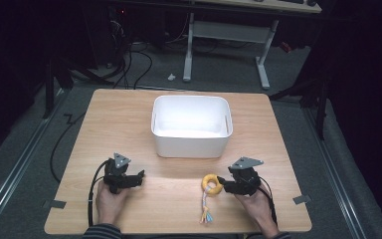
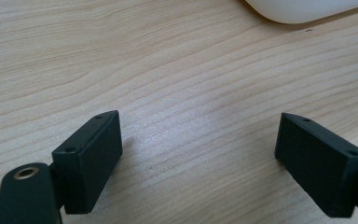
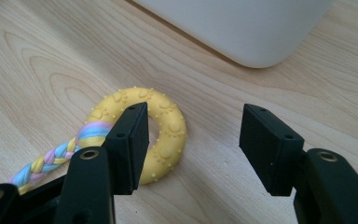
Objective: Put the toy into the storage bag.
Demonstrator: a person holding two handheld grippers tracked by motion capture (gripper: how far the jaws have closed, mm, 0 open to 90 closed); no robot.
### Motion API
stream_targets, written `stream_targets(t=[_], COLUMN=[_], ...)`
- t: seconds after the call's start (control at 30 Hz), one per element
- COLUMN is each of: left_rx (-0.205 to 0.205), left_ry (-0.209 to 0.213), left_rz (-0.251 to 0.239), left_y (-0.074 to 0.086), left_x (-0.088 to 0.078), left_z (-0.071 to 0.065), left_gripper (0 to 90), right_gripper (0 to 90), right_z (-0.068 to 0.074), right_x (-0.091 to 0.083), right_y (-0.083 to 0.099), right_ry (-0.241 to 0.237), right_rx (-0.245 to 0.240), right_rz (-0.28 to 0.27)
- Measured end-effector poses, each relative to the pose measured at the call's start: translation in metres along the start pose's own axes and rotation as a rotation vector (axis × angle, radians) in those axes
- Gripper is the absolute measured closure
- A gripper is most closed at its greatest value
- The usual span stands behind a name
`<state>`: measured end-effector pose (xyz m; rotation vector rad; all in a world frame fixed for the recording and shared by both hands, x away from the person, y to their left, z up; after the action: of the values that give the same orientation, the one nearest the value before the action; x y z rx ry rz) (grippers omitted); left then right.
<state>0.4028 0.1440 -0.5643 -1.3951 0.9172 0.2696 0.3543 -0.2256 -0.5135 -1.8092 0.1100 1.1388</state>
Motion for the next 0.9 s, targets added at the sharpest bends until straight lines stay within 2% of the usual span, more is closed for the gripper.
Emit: stream_targets(t=[0.3, 0.9], left_rx=[0.0, 0.0], left_ry=[0.001, 0.0], left_rz=[0.002, 0.0], left_y=[0.0, 0.0], left_x=[0.0, 0.0], left_z=[0.0, 0.0], left_gripper=[15.2, 15.2], right_gripper=[46.3, 54.1], right_z=[0.007, 0.009], right_x=[0.012, 0.033], right_y=[-0.003, -0.002], right_ry=[-0.019, -0.046], right_rx=[-0.021, -0.028], right_rz=[0.04, 0.135])
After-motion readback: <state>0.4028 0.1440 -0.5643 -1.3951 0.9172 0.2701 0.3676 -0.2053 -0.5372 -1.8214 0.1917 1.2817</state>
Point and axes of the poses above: each handheld gripper's, and its own axes: x roughly forward along the jaws, y roughly out of its underside, z roughly to its left, the point moved 4 cm from there along x, roughly forward along the jaws, and after that the axes turned 6 degrees about -x, right-handed, at the moved point
